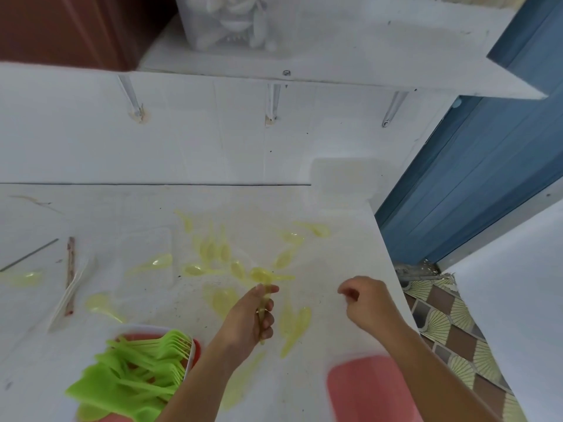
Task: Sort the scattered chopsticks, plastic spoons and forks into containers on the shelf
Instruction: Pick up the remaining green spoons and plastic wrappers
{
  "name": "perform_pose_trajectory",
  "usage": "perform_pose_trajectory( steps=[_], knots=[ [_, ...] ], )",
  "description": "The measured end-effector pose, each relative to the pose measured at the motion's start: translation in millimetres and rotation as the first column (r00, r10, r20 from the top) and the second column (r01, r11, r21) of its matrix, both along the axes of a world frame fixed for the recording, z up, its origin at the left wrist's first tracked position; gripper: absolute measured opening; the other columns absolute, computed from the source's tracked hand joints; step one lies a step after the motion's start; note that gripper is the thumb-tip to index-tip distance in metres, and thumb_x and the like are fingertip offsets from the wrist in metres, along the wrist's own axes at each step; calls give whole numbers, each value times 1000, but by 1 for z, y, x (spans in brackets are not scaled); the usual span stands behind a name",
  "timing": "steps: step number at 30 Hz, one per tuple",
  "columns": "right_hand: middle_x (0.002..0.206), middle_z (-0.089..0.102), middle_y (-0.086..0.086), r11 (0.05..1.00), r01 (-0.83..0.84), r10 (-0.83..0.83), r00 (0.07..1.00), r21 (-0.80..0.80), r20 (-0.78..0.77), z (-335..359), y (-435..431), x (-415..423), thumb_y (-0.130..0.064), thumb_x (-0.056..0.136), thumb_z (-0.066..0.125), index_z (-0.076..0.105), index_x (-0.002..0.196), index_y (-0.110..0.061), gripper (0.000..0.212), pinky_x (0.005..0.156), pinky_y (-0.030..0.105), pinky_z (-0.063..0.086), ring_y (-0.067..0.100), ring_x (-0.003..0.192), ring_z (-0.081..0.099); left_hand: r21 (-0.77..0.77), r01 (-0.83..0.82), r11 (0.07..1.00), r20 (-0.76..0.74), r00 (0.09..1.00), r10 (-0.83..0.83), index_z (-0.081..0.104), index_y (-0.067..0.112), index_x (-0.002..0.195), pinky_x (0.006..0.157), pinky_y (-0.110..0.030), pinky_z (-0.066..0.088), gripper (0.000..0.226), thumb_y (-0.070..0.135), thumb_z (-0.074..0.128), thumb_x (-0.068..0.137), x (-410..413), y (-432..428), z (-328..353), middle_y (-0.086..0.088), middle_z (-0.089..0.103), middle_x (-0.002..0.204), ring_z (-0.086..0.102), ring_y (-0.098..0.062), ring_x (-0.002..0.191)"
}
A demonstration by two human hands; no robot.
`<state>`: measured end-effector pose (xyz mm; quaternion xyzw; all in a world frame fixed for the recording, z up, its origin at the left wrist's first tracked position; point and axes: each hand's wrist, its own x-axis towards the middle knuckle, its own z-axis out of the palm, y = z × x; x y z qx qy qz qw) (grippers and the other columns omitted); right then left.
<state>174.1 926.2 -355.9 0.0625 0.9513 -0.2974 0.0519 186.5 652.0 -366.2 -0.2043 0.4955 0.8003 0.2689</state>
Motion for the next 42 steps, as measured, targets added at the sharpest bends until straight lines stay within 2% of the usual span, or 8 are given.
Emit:
perform_pose_trajectory(
  steps=[7, 11, 17, 24, 29, 34, 37, 42],
  knots=[
    [122, 57, -7, 934, -212, 134, 954, 287, 269, -16, 51, 9, -1, 80, 66, 75, 121, -25, 48, 86, 30, 50, 20, 110, 59, 70, -24, 997, -73, 997, 29, 63, 2, 124, 52, -32, 35, 39, 32, 43, 110, -1, 0, 2, -9, 53, 85, 47, -20, 63],
    [91, 65, -12, 969, -111, 89, 991, 222, 105, -14, 41, 9, -7, 87, 72, 75, 81, -26, 20, 74, 32, 52, 18, 88, 69, 78, -7, 997, -122, 992, 17, 60, -1, 125, 58, -35, 45, 39, 32, 48, 106, -4, 2, 8, -15, 60, 95, 58, -27, 72],
    [74, 66, -9, 992, -121, 123, 970, 22, -211, 45, -61, 3, -38, 88, 78, 70, 77, -23, 20, 62, 31, 50, 10, 63, 60, 66, 64, 996, -175, 983, -52, 59, 4, 129, 100, -46, 54, 32, 27, 48, 109, -11, 17, 20, -13, 72, 124, 70, -29, 117],
    [103, 66, -7, 958, -278, 267, 956, -78, -124, 29, -127, 20, -32, 90, 38, 72, 98, -24, 36, 71, 40, 56, 16, 88, 65, 231, -79, 970, -67, 993, 97, 63, 5, 129, 99, -39, 55, 35, 26, 42, 111, -12, 25, 27, -21, 72, 118, 71, -29, 113],
    [89, 67, -10, 973, -172, 167, 985, -154, -44, 28, -106, 19, -12, 89, 59, 79, 96, -24, 25, 72, 32, 54, 9, 81, 64, -2, -49, 999, -139, 989, 48, 66, 2, 116, 65, -37, 54, 30, 16, 40, 112, -11, 5, 22, -12, 60, 91, 64, -25, 77],
    [110, 65, -2, 944, -145, 62, 960, 295, 272, 13, -88, 15, -23, 91, 58, 65, 112, -22, 22, 78, 31, 52, 24, 101, 67, 1, -67, 998, -80, 995, 67, 65, 1, 114, 51, -31, 35, 25, 17, 47, 110, -17, -11, 18, -8, 51, 84, 45, -21, 61],
    [83, 67, -6, 982, -77, 36, 974, 175, 223, 11, -83, 13, 1, 76, 51, 70, 80, -19, 28, 69, 35, 61, 15, 76, 66, 2, -40, 999, -79, 996, 41, 66, 0, 117, 51, -32, 32, 25, 19, 51, 108, -19, -14, 17, -8, 50, 84, 43, -20, 61],
    [83, 61, -10, 967, -253, 252, 959, 13, -130, 36, -93, 10, -5, 90, 58, 66, 83, -19, 18, 69, 36, 54, 13, 76, 59, -128, 88, 988, -163, 981, -109, 64, 0, 114, 60, -33, 46, 24, 12, 43, 111, -9, -10, 18, -14, 62, 93, 58, -24, 70]
  ],
)
